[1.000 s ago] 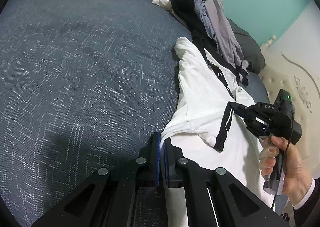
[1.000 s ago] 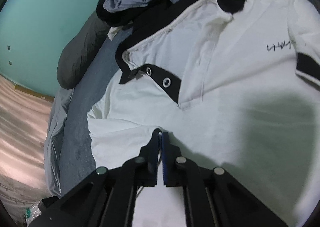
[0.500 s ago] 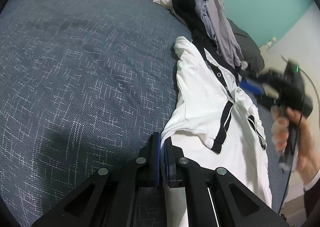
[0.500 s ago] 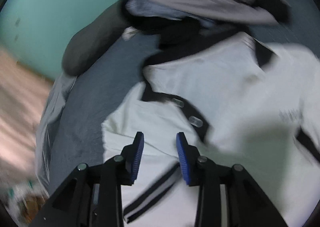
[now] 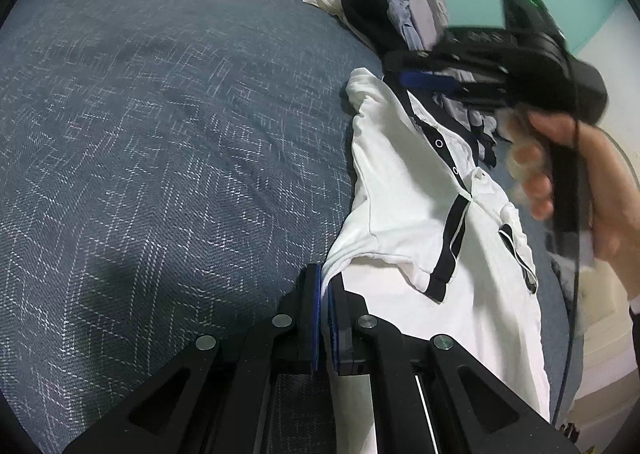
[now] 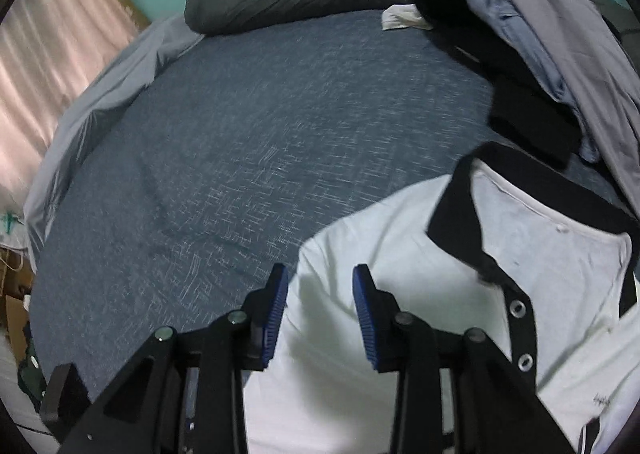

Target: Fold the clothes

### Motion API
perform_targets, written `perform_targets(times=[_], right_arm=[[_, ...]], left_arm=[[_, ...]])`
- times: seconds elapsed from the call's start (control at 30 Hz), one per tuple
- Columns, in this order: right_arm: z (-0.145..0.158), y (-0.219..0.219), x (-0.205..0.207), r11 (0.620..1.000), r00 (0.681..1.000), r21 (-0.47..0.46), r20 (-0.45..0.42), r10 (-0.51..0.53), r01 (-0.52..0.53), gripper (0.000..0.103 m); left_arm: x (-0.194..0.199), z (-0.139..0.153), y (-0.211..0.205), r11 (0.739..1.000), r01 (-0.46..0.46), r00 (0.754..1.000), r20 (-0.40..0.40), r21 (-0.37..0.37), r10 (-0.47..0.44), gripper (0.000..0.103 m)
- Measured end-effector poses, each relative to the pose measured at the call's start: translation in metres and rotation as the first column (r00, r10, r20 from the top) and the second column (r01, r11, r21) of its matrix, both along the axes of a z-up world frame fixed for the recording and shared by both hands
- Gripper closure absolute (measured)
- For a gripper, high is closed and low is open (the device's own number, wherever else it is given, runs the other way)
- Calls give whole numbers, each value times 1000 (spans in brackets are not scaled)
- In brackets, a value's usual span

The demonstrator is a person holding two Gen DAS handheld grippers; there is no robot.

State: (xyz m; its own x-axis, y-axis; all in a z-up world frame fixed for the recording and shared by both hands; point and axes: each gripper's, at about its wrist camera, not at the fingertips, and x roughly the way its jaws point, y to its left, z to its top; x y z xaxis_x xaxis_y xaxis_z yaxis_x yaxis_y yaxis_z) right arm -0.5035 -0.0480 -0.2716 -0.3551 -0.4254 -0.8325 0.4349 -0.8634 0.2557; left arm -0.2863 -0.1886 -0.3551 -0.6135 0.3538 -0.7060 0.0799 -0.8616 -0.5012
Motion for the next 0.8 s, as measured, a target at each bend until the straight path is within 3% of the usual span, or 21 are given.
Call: perform_targets(times=[0.1, 0.3, 0.57, 0.8], right_arm=[[-8, -14, -6, 999, 1000, 32, 11, 19, -20, 68], [-19, -16, -19, 999, 1000, 36, 22, -10, 10, 99], [-20, 3, -37, 994, 994, -41, 31, -101, 102, 101], [-27, 24, -49, 967, 975, -138, 92, -202, 213, 101]], left_arm=[[-2, -1, 2, 1000, 3, 1000, -1, 1, -3, 98], [-2, -3, 2, 1000, 5, 1000, -4, 8, -5, 98], [4, -5, 1, 1000, 3, 1000, -5, 11, -3, 98], [6, -7, 0, 1000, 1, 1000, -3, 20, -1, 98]])
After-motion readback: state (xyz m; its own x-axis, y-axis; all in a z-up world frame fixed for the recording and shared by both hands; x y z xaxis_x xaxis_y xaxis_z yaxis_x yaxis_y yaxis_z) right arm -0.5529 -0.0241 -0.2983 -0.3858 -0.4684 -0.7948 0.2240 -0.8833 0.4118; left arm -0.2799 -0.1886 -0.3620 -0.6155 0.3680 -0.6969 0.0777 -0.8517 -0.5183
